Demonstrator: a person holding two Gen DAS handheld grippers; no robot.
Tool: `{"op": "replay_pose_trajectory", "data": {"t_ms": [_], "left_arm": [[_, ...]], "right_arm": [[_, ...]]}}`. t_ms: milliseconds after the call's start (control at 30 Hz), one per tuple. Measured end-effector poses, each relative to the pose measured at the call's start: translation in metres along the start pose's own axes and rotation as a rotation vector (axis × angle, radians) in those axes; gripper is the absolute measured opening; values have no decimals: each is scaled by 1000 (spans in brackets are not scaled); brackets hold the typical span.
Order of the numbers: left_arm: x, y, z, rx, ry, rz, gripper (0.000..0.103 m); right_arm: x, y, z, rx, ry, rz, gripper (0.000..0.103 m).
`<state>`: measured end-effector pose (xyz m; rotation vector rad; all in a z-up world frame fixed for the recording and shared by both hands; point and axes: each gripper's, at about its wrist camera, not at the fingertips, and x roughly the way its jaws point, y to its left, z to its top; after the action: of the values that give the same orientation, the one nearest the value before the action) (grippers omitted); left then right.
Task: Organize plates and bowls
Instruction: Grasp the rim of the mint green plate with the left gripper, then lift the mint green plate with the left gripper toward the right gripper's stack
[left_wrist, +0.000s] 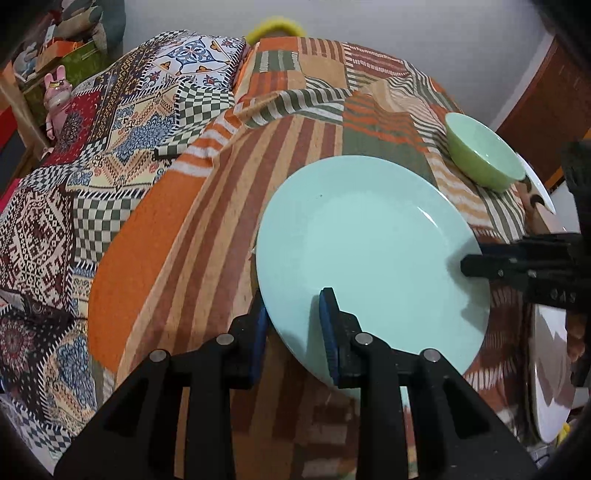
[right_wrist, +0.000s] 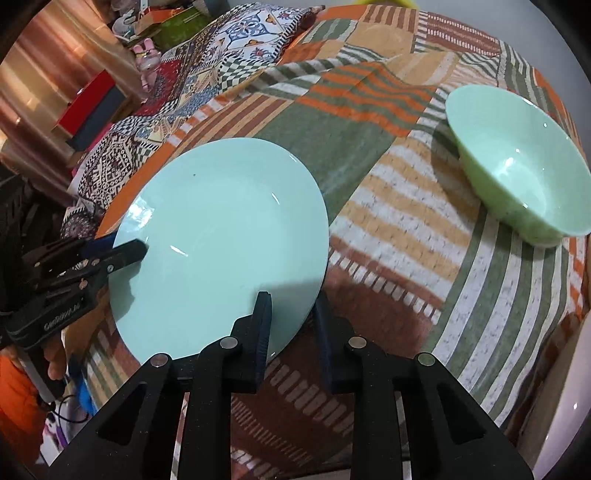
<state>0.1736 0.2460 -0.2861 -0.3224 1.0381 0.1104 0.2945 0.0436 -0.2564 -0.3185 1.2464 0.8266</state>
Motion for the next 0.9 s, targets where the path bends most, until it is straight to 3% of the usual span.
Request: {"op": "replay_pose_trajectory", "data": {"t_ms": [333, 600, 900], "left_arm": [[-7, -5, 1, -32, 13, 11, 28], [-59, -38, 8, 33, -106, 33, 28], [-117, -83, -2, 91, -195, -9, 28]], "right_arm": [[-5, -6, -5, 66, -29, 45, 18], [-51, -12, -18, 116, -135, 87, 18], [-118, -10, -53, 107, -275, 49, 18]]}}
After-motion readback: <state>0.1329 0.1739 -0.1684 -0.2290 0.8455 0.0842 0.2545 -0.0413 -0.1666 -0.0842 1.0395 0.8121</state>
